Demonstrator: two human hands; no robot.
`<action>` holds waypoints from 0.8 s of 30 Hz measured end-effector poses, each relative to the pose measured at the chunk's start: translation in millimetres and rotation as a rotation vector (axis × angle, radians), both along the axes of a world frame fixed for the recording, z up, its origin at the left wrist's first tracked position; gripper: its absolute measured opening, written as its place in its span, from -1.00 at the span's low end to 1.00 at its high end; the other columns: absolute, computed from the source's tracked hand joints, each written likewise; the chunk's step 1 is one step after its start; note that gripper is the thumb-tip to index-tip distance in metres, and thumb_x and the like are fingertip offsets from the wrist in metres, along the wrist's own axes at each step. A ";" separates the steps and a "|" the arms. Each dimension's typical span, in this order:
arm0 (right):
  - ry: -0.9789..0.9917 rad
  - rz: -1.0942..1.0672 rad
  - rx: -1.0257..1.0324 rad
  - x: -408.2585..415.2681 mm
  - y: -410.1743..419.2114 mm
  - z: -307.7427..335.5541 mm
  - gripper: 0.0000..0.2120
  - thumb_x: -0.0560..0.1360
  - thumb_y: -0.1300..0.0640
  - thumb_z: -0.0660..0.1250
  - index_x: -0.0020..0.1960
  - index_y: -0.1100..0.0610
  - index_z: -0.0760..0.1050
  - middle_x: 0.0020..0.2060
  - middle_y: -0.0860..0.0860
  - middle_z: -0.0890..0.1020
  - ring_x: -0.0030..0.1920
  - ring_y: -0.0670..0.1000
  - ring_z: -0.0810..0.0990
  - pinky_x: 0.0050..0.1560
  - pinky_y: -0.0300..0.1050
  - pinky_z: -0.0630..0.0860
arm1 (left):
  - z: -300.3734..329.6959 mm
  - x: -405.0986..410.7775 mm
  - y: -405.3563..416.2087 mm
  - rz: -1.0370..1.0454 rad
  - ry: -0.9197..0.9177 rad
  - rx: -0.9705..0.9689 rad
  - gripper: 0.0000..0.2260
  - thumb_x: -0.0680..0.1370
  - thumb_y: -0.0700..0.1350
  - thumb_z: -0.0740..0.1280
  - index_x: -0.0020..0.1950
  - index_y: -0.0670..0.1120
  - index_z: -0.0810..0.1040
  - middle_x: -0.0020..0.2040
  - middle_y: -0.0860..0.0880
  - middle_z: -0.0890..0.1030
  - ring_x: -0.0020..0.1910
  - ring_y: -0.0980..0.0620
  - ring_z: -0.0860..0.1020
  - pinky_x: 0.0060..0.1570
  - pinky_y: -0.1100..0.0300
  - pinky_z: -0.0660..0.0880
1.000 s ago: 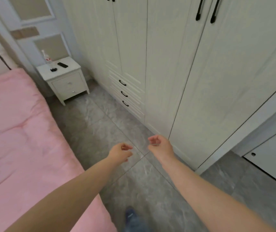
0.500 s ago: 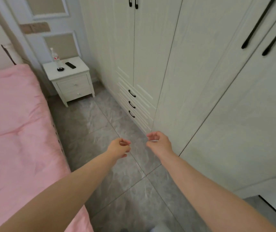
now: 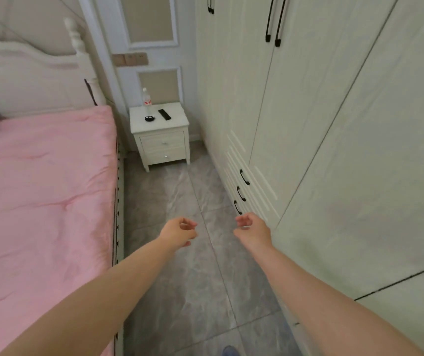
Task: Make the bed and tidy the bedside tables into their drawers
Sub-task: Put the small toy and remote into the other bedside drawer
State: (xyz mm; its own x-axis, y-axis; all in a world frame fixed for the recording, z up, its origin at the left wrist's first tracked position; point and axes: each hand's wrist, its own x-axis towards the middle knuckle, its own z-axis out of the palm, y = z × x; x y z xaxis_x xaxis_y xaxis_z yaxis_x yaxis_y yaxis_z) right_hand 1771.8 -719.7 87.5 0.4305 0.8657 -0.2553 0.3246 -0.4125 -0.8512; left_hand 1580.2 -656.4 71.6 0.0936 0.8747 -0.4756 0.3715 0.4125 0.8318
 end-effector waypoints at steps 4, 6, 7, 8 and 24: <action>-0.052 0.116 -0.008 -3.0 53.9 -1.7 -0.73 0.38 0.35 0.40 0.06 0.17 0.58 -0.08 0.01 0.62 -0.15 -0.03 0.55 -0.29 -0.51 0.33 | -1.4 -9.6 24.4 0.118 0.004 -0.004 -0.82 0.45 -0.32 0.42 -0.08 -0.06 0.54 -0.07 -0.07 0.59 -0.13 0.04 0.55 -0.30 0.24 0.55; -0.056 0.151 -0.014 -11.3 77.1 -5.0 -0.73 0.38 0.34 0.40 0.05 0.15 0.58 -0.08 -0.01 0.62 -0.14 -0.03 0.55 -0.29 -0.48 0.34 | -2.9 -19.2 39.9 0.143 0.006 -0.016 -0.82 0.45 -0.32 0.42 -0.03 -0.09 0.56 -0.04 -0.08 0.60 -0.11 0.03 0.55 -0.30 0.23 0.55; -0.058 0.164 -0.018 -15.6 86.1 -6.9 -0.73 0.38 0.34 0.40 0.05 0.13 0.57 -0.07 -0.02 0.61 -0.13 -0.04 0.56 -0.27 -0.41 0.36 | -4.3 -23.9 47.6 0.151 0.007 -0.017 -0.81 0.45 -0.31 0.42 0.01 -0.12 0.57 -0.04 -0.09 0.60 -0.10 0.02 0.56 -0.27 0.22 0.56; -0.057 0.175 -0.021 -21.7 99.7 -9.2 -0.73 0.38 0.33 0.41 0.05 0.13 0.57 -0.06 -0.02 0.61 -0.13 -0.04 0.56 -0.26 -0.37 0.38 | -5.2 -30.2 58.5 0.169 0.003 -0.021 -0.81 0.45 -0.31 0.42 0.03 -0.13 0.57 -0.03 -0.10 0.60 -0.09 0.01 0.56 -0.25 0.20 0.56; 0.010 0.095 0.090 -109.9 312.9 10.6 -0.40 0.39 0.32 0.41 0.35 -0.05 0.36 0.02 0.00 0.57 -0.11 -0.05 0.59 -0.13 -0.22 0.51 | 7.8 -108.4 278.8 0.053 -0.062 -0.003 -0.76 0.48 -0.26 0.42 0.13 -0.13 0.54 0.09 -0.09 0.57 -0.03 0.02 0.55 -0.16 0.19 0.53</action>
